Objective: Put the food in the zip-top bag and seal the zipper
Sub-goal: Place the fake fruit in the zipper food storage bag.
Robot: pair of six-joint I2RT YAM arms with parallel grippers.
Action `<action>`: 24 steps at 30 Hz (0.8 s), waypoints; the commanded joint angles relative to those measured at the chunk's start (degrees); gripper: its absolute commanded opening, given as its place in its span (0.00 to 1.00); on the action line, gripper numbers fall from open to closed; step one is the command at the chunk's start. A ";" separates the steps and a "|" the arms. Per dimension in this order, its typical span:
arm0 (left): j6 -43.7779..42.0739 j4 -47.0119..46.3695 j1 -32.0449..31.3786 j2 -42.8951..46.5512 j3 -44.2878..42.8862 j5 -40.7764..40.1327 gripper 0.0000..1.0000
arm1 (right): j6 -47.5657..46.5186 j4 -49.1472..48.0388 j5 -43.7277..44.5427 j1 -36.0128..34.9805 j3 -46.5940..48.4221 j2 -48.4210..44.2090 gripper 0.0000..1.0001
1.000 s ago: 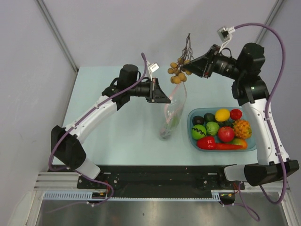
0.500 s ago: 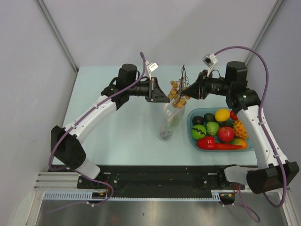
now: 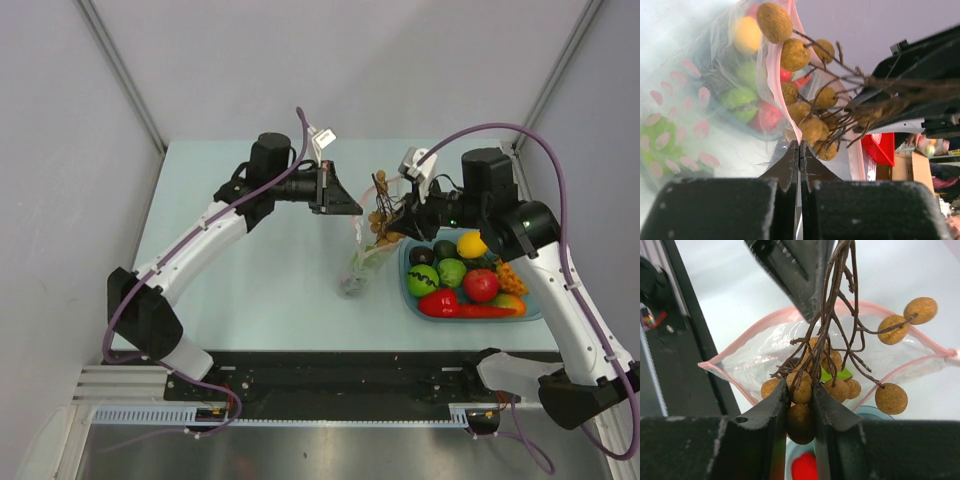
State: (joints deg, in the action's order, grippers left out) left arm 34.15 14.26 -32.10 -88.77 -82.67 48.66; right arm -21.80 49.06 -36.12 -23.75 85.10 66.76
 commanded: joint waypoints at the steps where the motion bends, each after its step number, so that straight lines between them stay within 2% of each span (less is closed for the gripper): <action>1: 2.41 -2.04 0.72 0.35 -1.88 -0.23 0.00 | -7.55 3.76 8.07 -4.63 0.87 -1.98 0.00; 7: 4.69 -3.27 1.16 0.53 -0.82 -1.64 0.00 | -11.15 5.08 13.43 -10.69 -1.52 -4.45 0.00; 12: 8.03 -3.89 2.30 0.09 0.49 -2.17 0.00 | -13.35 6.14 13.79 -11.14 -1.78 -5.67 0.00; 20: 7.25 -3.98 2.48 0.53 0.76 -2.43 0.00 | -17.04 10.08 10.99 -12.55 0.41 -3.92 0.00; 24: 4.01 -4.24 1.60 1.06 0.58 -0.76 0.00 | -16.26 9.66 10.80 -12.90 2.17 -1.20 0.01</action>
State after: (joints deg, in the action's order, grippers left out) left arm 40.53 12.10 -29.89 -88.86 -81.84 46.83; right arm -37.04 57.89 -24.10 -36.01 83.99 63.42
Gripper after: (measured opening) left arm 0.005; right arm 0.261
